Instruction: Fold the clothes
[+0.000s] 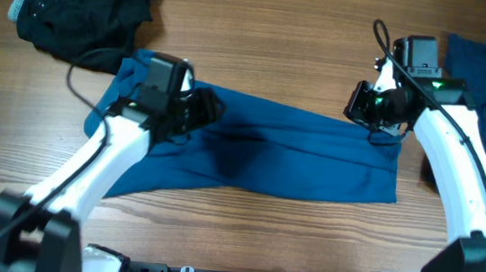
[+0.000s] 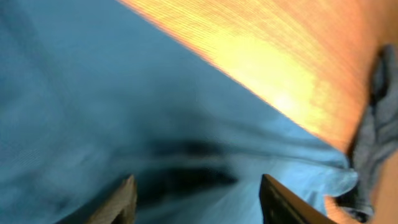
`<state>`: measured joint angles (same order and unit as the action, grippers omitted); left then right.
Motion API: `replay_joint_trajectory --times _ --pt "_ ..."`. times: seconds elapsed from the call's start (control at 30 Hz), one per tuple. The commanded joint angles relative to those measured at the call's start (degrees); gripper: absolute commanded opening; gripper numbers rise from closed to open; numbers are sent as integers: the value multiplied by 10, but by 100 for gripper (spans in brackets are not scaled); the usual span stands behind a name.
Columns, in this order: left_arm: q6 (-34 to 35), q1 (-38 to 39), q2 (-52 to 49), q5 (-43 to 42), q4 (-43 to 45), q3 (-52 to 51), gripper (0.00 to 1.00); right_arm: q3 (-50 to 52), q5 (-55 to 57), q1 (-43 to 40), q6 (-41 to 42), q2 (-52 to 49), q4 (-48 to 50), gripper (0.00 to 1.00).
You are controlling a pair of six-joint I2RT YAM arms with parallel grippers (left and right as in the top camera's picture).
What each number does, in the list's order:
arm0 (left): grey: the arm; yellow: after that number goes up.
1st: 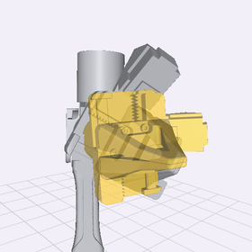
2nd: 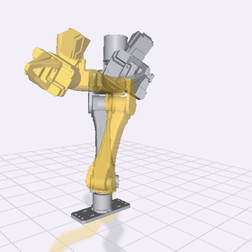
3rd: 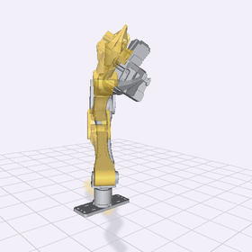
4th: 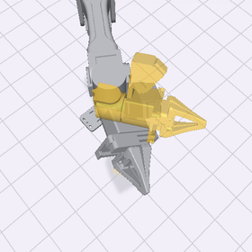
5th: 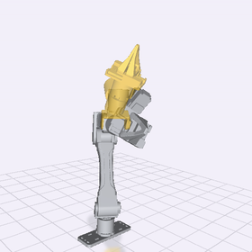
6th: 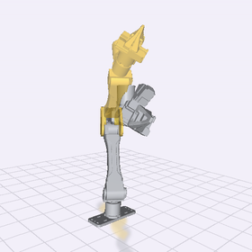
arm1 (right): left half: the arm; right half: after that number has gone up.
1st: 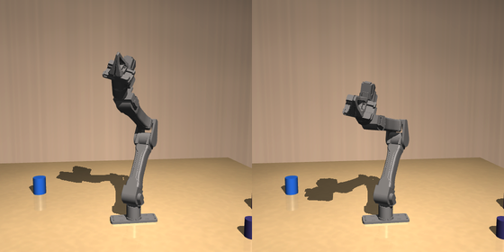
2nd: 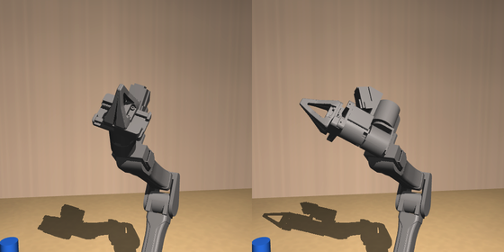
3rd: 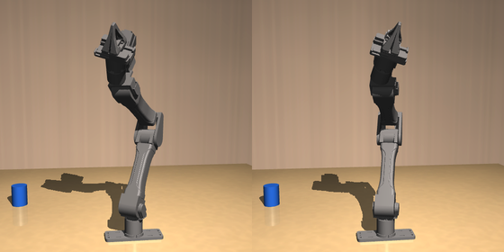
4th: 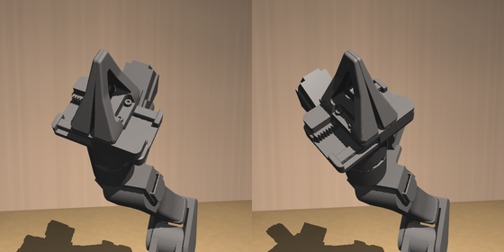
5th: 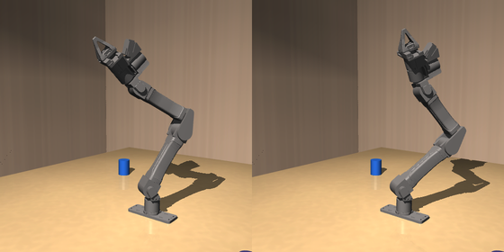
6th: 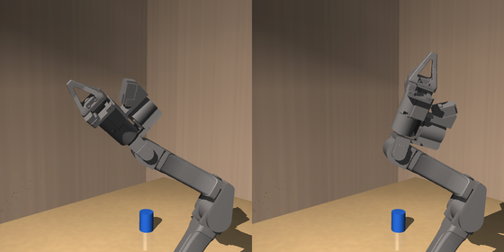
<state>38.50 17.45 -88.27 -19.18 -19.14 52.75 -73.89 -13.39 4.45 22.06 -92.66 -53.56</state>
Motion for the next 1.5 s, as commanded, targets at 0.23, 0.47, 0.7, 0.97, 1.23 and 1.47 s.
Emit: replay_joint_trajectory --times 0.23,0.47,0.7,0.97,1.23,1.47 --pt "50 66 -155 -42 149 -6 64 14 21 -15 36 -118 28 4" --pt "57 82 -214 -40 189 -6 69 14 88 -15 70 -155 -14 4" --pt "54 82 -217 -2 187 -6 76 14 117 -44 80 -155 -45 14" --pt "52 82 -217 38 181 -6 81 14 123 -121 80 -147 -85 11" --pt "52 82 -217 41 184 -6 92 14 121 -158 14 -96 -103 46" --pt "52 82 -217 51 183 -6 94 14 115 -177 -87 -87 -105 100"
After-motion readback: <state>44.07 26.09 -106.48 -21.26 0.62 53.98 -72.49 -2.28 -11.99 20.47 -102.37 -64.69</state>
